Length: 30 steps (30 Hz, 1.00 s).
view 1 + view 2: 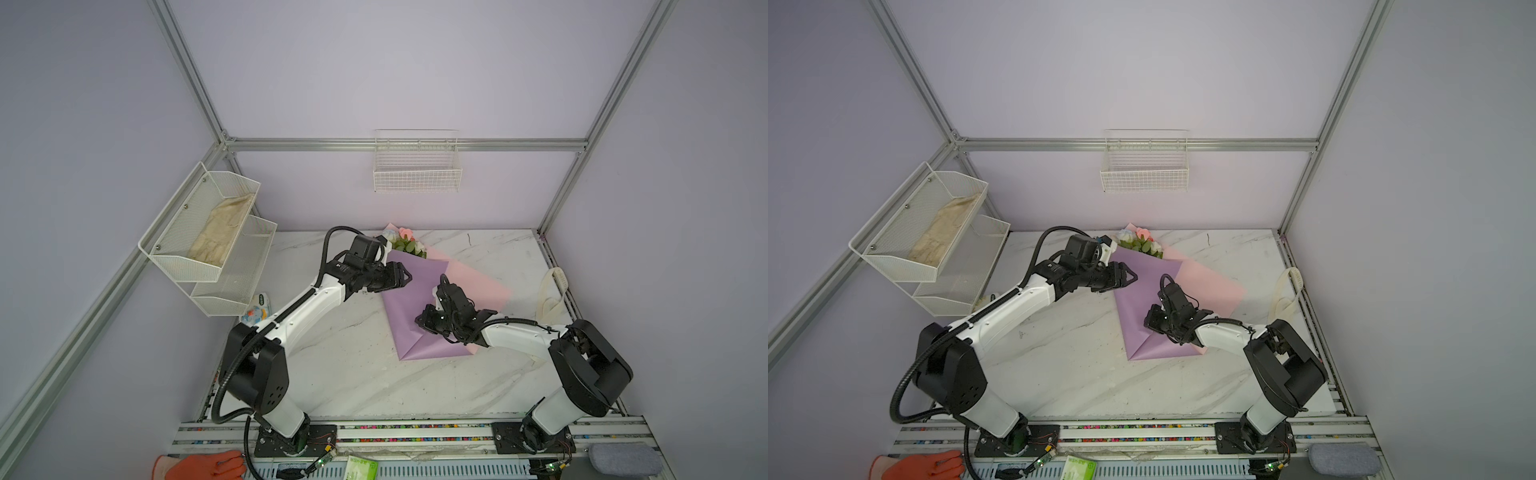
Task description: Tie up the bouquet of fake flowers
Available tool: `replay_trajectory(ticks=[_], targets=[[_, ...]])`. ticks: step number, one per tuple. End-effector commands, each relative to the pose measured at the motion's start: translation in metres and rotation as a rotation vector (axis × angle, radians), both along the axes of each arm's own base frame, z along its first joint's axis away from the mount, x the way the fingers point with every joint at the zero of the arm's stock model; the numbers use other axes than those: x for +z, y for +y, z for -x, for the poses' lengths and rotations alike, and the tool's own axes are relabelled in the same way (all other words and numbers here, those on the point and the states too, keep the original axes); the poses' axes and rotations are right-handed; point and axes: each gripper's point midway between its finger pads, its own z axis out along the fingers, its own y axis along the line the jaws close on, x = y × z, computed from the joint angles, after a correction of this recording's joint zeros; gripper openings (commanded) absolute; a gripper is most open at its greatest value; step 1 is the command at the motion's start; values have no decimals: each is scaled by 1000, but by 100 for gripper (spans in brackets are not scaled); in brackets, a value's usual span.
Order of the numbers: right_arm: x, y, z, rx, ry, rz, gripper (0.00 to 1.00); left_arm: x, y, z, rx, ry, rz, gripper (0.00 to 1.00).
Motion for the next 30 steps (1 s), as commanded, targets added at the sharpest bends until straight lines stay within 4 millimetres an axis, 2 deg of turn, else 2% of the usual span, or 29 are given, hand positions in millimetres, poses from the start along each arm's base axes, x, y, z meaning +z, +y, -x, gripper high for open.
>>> replay_trajectory(ticks=[1,3,10,12,15,20,22,26,30], targets=[[6,2,3,2,-14,-57,6,-50,2,8,1,125,43,51],[1,2,7,8,-1,-66,6,-61,-3,13,-25,160,71,47],[-6,3,10,29,3,-63,8,-91,-14,19,-70,234,111,46],[-2,5,10,47,-2,-68,12,-100,-15,20,-72,254,99,44],[8,7,9,52,-14,-74,25,-117,-12,20,-55,270,71,43],[22,10,12,80,-20,-96,33,-139,-12,22,-49,315,47,40],[24,13,14,86,-8,-114,33,-144,-11,23,-50,320,47,40],[15,12,20,66,52,-134,34,-152,-12,27,-62,329,52,40],[15,17,26,60,88,-164,41,-152,-13,32,-79,322,65,41]])
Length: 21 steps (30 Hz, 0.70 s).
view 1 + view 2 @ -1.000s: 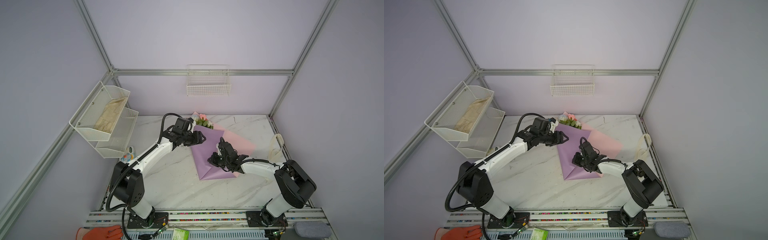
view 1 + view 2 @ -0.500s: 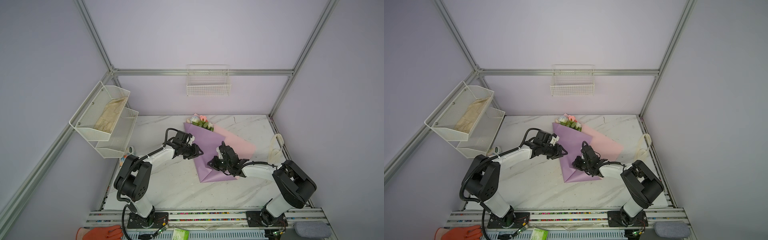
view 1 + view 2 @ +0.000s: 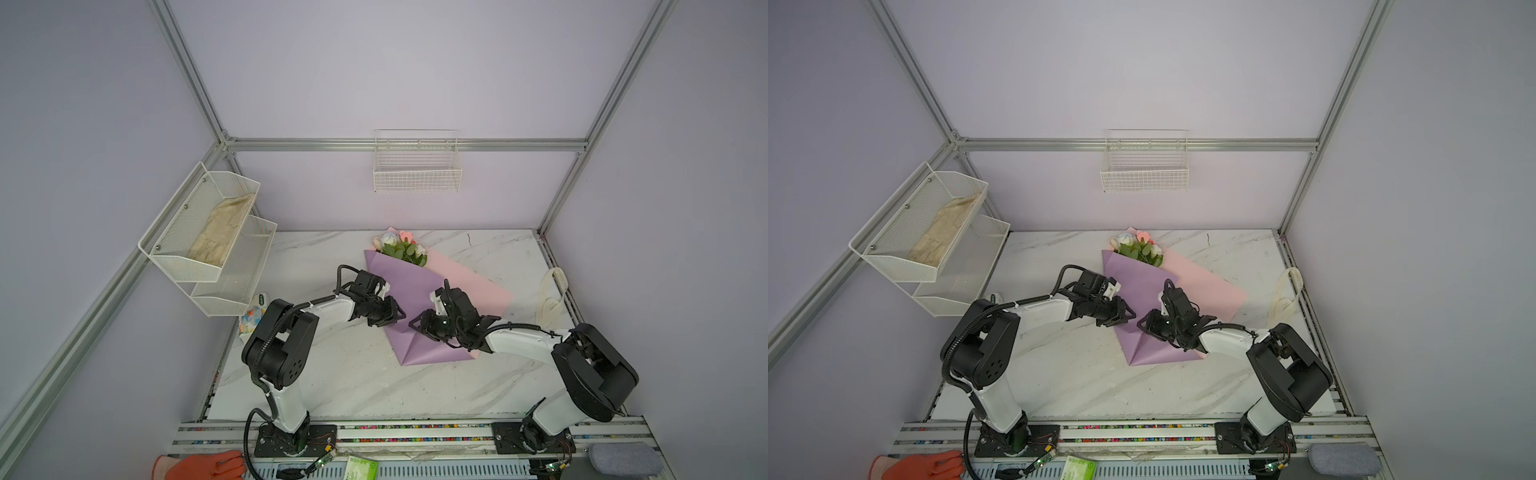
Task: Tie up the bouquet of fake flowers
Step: 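Squeeze the wrapped paper cone around the stems with both grippers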
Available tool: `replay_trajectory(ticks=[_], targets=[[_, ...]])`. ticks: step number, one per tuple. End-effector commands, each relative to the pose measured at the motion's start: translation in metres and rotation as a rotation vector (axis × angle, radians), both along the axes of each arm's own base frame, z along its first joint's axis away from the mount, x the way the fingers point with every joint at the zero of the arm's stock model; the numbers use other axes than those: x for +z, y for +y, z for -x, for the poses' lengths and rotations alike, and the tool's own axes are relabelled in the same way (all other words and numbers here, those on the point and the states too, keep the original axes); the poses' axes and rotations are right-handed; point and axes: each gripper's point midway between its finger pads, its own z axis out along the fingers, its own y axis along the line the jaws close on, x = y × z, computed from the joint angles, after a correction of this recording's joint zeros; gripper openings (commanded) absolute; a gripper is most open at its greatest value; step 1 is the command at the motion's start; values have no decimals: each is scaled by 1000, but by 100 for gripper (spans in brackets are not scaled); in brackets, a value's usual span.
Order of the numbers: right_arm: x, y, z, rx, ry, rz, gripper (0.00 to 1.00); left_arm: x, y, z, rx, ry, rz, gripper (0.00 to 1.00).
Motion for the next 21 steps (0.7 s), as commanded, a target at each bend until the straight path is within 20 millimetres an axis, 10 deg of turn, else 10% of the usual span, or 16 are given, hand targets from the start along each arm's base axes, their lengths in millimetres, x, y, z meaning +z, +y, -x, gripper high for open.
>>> replay_trajectory(ticks=[1,21], targets=[[4,6,8,-3,43,-40,42,7,-6,8,-34,-30,50,42],[20,33,-5,-16,48,-72,53,46,-2,-1,24,-154,85,50]])
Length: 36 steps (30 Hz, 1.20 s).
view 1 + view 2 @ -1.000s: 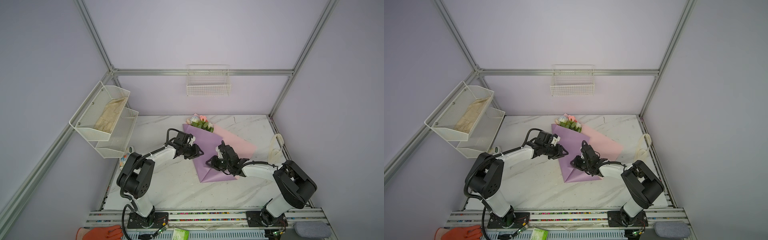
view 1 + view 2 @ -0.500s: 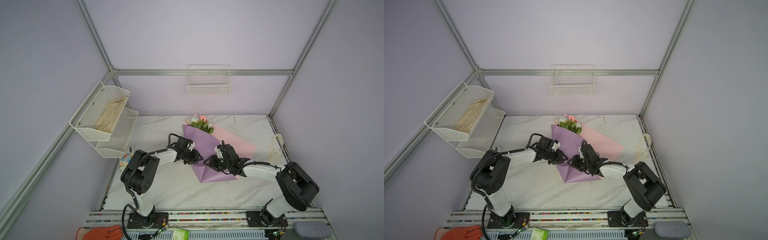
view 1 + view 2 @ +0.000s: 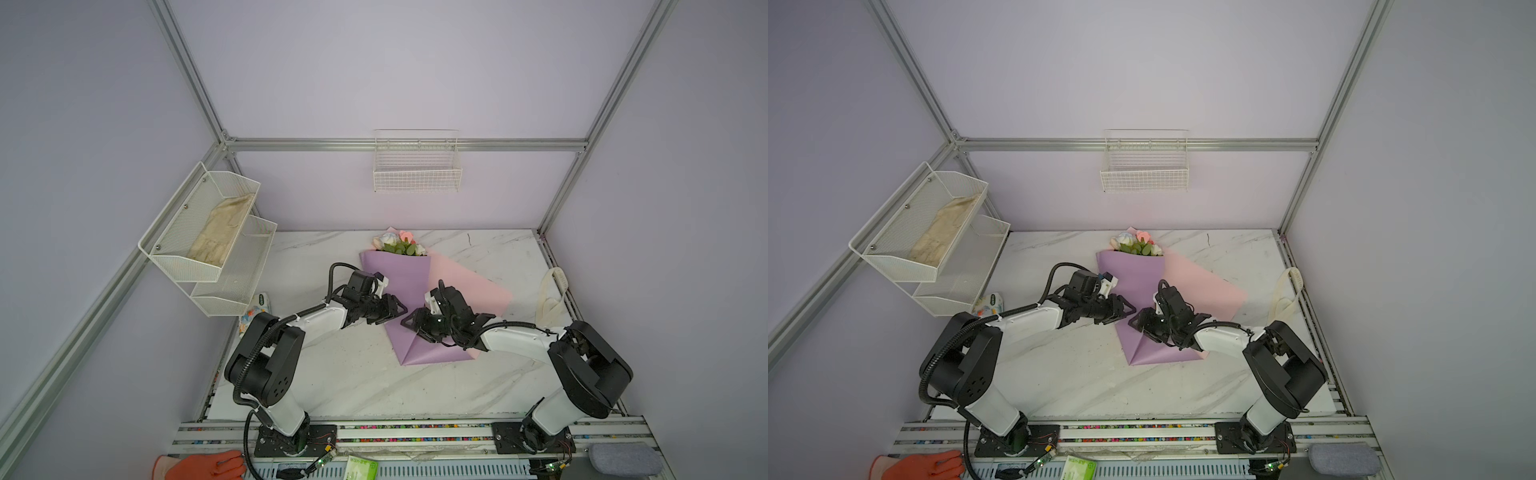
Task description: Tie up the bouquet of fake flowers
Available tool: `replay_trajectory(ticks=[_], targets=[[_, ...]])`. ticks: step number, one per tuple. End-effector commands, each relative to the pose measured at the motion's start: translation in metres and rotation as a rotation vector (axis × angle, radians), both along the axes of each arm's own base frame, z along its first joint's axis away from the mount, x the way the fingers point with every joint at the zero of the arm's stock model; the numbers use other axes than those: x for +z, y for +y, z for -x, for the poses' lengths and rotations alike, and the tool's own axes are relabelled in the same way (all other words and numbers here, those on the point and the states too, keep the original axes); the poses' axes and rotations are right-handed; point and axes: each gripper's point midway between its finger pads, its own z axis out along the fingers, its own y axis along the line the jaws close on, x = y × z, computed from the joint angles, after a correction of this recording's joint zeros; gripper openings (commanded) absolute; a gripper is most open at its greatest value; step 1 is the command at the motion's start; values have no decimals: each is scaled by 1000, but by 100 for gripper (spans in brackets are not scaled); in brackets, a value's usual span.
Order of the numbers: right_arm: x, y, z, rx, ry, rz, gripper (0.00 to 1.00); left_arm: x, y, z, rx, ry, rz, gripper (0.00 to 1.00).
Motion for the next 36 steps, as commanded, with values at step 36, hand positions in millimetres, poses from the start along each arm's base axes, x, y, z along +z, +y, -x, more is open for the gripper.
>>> replay_trajectory(ticks=[36], targets=[[-9,-11,23,6,9,195,50,-16,17,16,145,80,122,46]])
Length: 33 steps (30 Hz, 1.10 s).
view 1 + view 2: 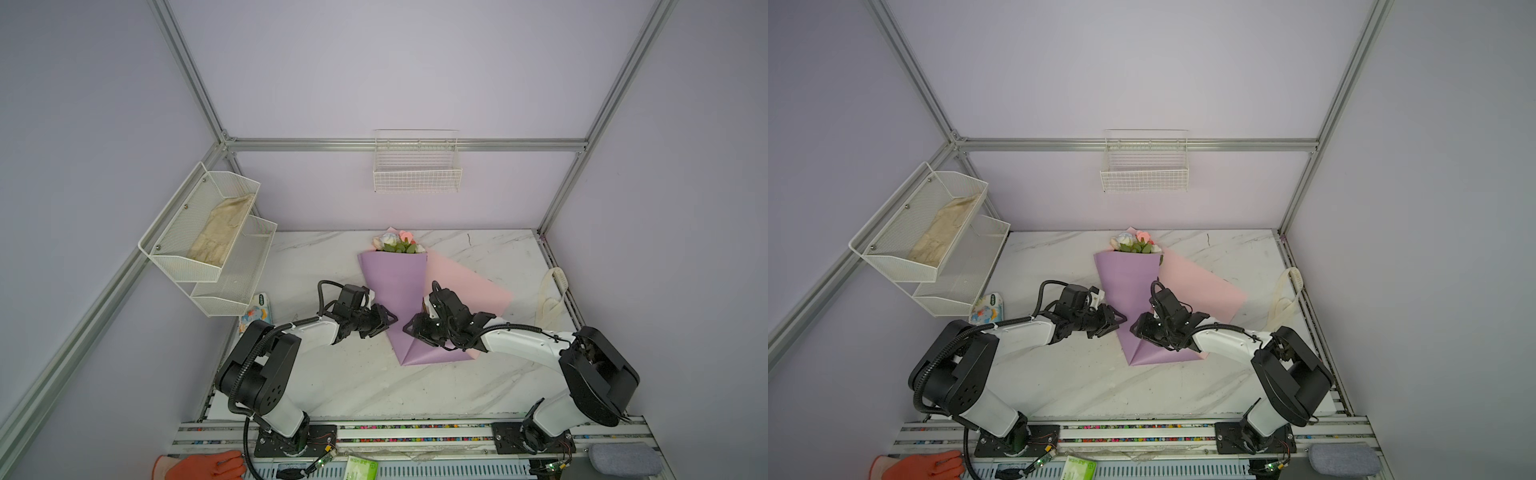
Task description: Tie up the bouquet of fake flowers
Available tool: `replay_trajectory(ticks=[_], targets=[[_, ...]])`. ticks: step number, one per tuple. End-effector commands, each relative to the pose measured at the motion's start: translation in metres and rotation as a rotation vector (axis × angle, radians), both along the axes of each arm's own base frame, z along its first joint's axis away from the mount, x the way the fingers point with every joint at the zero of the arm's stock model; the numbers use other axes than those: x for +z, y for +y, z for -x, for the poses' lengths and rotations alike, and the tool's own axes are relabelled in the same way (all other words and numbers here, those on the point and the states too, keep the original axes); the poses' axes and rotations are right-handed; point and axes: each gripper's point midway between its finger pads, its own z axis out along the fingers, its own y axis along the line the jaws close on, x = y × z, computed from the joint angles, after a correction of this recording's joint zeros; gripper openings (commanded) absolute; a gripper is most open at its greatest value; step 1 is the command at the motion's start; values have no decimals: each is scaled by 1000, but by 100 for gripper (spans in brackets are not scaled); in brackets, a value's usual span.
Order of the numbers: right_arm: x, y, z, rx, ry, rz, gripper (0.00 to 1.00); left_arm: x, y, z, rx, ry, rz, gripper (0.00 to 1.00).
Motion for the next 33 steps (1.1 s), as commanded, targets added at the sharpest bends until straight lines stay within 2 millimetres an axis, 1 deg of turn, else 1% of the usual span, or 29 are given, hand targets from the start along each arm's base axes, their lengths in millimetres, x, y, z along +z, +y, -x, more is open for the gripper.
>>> replay_trajectory(ticks=[1,2,4,7,8,10,11,15,17,19,21,25,29,33], targets=[[-4,-4,-4,-43,7,42,48,9,-7,-2,-17,-40,48,46],[-8,-5,-5,-51,10,58,45,10,-7,-2,-18,-41,49,46],[-8,-4,-8,-64,-2,53,38,10,-7,-1,-18,-42,49,45],[-8,-1,-5,-55,6,14,30,11,-7,0,-19,-45,52,46],[-8,-3,-4,-60,5,19,25,12,-7,0,-20,-45,53,46],[-6,-5,-2,-66,3,8,19,15,-7,0,-19,-48,56,46],[-4,-5,0,-61,3,-11,13,17,-7,0,-18,-54,60,46],[3,-5,6,-36,-23,-60,7,33,-5,0,-14,-84,61,50],[7,-5,9,-26,-43,-99,6,40,2,0,2,-104,34,53],[9,-4,11,-26,-51,-134,7,42,10,-1,22,-113,7,56],[8,-4,13,-35,-47,-168,7,42,16,-2,33,-108,3,57],[-1,-4,16,-48,-37,-203,7,43,23,-9,44,-100,21,57],[-16,-4,19,-42,-6,-187,7,41,27,-18,62,-91,22,54],[-32,-5,23,-42,27,-172,7,44,23,-28,47,-96,46,49]])
